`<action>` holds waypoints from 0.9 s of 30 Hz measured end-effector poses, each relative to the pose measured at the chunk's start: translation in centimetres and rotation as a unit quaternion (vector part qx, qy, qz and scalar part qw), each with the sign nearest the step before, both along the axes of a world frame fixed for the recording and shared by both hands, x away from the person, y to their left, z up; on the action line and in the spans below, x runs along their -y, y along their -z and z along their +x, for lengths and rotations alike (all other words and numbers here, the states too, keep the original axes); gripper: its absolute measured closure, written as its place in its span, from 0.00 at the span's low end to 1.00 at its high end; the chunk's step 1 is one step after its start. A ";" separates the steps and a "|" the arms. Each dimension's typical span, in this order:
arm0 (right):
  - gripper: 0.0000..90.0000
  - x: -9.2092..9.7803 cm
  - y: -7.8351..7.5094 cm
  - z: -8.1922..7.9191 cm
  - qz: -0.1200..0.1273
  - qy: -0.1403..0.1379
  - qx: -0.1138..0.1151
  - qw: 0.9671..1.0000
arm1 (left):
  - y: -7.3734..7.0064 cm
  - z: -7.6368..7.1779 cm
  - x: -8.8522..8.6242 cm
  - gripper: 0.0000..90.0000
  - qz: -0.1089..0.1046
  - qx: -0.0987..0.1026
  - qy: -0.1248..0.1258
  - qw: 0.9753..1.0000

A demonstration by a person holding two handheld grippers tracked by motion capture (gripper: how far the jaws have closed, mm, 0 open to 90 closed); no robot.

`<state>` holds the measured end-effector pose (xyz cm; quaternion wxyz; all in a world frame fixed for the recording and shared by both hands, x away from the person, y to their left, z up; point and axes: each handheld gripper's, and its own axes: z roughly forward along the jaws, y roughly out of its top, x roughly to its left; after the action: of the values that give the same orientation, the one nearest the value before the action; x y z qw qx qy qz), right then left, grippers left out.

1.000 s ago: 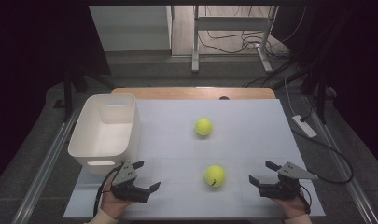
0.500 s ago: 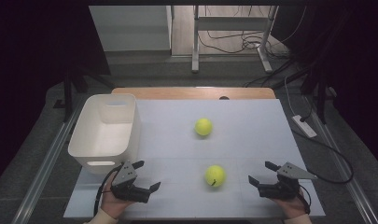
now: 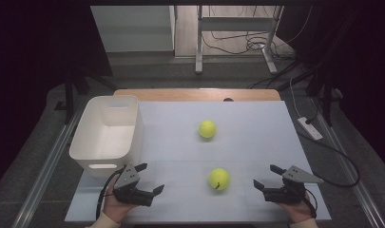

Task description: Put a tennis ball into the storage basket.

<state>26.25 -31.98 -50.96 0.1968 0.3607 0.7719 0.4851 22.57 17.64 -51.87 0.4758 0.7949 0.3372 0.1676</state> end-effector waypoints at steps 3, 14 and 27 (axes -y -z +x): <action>0.10 0.0 0.0 0.0 -0.002 0.000 0.000 1.000 | 0.0 0.0 0.0 0.04 0.000 -0.001 0.000 1.000; 0.11 -0.2 0.1 0.1 -0.004 -0.003 -0.001 1.000 | -0.3 0.1 0.5 0.04 0.003 -0.006 0.003 1.000; 0.11 -0.3 0.0 0.2 -0.004 -0.003 0.000 1.000 | -1.2 0.7 1.6 0.04 0.006 -0.020 0.007 1.000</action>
<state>26.49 -31.67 -50.95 0.1967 0.3579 0.7750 0.4822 23.30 16.03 -50.71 0.4654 0.8031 0.3404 0.1503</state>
